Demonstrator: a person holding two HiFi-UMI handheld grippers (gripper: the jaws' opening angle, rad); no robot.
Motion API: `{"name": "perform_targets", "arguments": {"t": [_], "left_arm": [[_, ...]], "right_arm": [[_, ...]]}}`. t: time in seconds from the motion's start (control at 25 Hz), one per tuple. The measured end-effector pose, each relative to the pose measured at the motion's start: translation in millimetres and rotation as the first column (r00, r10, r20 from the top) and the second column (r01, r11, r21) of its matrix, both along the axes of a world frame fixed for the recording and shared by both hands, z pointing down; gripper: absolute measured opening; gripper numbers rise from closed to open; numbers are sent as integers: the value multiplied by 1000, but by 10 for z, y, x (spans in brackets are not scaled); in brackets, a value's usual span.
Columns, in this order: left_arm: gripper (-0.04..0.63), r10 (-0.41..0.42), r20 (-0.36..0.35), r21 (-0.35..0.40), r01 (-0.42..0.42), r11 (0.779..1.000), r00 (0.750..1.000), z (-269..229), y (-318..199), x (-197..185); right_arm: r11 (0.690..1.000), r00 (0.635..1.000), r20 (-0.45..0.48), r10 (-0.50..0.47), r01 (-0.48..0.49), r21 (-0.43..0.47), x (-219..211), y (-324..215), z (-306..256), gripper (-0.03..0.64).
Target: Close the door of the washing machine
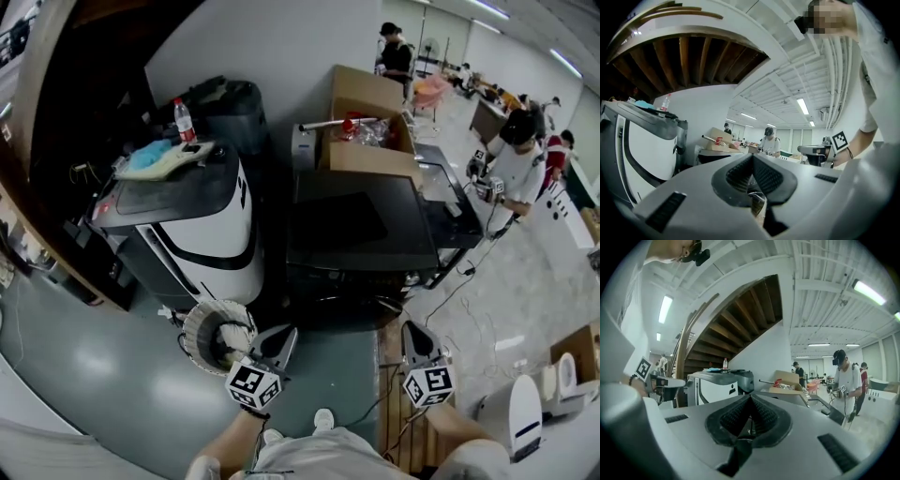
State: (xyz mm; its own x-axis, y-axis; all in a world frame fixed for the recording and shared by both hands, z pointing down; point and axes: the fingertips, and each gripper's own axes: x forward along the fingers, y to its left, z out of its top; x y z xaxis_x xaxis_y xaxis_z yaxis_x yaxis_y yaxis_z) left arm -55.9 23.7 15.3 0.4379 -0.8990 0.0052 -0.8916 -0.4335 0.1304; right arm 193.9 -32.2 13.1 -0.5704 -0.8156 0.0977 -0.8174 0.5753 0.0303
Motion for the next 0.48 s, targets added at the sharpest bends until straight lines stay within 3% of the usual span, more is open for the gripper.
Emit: {"name": "perform_targets", "arguments": {"t": [0.24,0.48], "left_arm": [[3,-42,20,81,41,996,999,-360,373,-158],[3,-47,55,113,41,993,997,-470,670,-224]], "right_arm": [[997,999,24,-37,35,75,-90,299,-420,11],[992,998,50,-35,28,121,-14,424,-621,11]]}}
